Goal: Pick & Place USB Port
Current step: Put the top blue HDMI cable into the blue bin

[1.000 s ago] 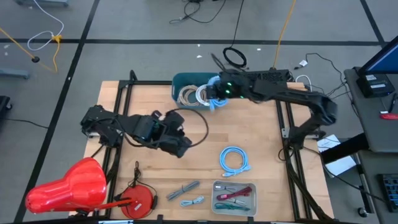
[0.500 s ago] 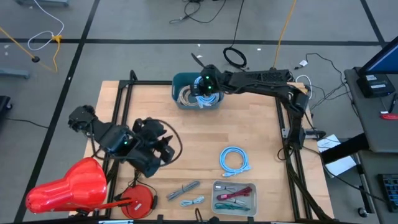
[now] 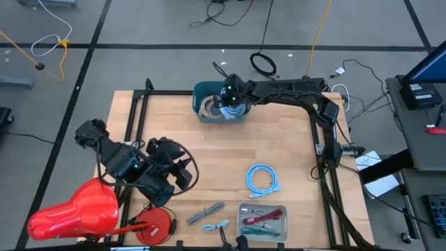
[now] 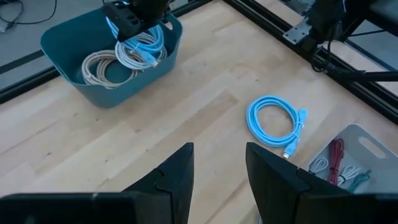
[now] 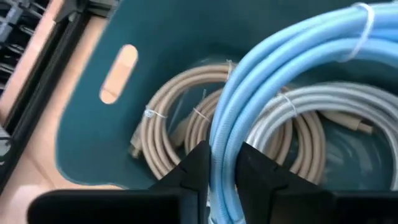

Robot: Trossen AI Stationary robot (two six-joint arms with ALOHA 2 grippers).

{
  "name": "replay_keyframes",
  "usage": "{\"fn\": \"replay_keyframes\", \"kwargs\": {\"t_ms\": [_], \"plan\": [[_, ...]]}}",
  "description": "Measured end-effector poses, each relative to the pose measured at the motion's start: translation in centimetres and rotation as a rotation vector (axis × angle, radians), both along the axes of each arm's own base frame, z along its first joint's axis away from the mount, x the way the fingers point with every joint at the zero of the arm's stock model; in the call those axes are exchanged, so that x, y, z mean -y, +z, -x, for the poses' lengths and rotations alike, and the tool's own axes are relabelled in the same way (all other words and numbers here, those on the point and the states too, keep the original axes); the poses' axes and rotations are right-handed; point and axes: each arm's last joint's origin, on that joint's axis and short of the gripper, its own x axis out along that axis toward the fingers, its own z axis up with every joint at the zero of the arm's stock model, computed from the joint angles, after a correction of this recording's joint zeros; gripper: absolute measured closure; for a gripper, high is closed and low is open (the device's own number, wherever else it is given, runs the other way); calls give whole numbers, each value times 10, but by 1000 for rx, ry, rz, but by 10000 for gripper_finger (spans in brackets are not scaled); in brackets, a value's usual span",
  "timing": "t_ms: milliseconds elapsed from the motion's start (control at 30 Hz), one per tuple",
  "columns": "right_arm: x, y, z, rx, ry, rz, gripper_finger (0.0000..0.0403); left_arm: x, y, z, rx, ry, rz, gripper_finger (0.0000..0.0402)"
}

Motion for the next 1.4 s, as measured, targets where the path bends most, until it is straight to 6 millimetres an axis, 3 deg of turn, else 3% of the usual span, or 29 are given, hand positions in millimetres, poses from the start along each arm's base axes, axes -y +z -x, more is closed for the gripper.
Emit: {"fn": "replay_keyframes", "kwargs": {"t_ms": [433,700,933,1200,1300,1400], "plan": [[1,7,-1,54,76,3,283,0,0,0,10,1,-25,254],[4,8,0,64,65,-3,278,0,0,0,10,2,-24,254],[-16,63,10,243,172,20,278,-5,0,-3,-4,4,-42,254],[-75,145,51,308,353,198,277,-25,-1,-13,-93,-13,-43,254],[-91,154,63,223,334,281,279,-31,-1,-16,-114,-16,-52,254],[-94,144,63,103,300,301,300,-37,-1,-19,-127,-11,-69,254]]}}
